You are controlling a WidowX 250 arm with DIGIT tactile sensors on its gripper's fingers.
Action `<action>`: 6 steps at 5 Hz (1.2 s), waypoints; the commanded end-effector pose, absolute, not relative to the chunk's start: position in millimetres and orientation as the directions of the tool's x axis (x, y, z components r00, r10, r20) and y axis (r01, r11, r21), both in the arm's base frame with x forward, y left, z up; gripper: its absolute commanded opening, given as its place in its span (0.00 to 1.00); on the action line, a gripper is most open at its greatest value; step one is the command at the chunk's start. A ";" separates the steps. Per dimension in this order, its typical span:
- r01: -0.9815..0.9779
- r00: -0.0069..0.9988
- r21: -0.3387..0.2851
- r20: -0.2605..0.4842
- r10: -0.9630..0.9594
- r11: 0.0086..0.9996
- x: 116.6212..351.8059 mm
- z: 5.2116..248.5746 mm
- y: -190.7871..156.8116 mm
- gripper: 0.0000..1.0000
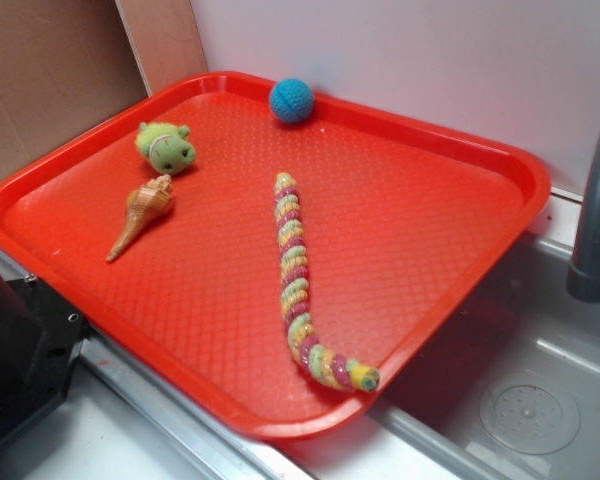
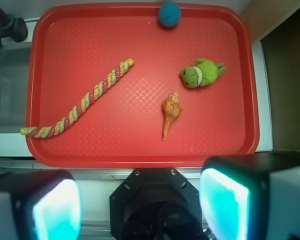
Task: Grab the multicolored rope.
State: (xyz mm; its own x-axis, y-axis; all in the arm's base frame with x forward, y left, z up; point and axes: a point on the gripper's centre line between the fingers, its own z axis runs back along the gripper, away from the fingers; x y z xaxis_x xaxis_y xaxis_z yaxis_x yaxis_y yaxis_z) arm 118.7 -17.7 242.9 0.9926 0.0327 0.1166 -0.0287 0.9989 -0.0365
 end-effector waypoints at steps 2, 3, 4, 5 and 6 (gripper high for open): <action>-0.137 0.980 -0.049 0.140 0.142 0.989 123.7 242.7 -20.3 1.00; -0.377 0.914 -0.081 0.131 0.385 0.923 138.3 236.1 -29.2 1.00; -0.550 0.814 -0.147 0.123 0.567 0.822 152.3 227.1 -37.4 1.00; -0.671 0.719 -0.168 0.091 0.689 0.722 173.8 205.0 -51.6 1.00; -0.710 0.683 -0.164 0.074 0.727 0.684 192.5 172.3 -66.8 1.00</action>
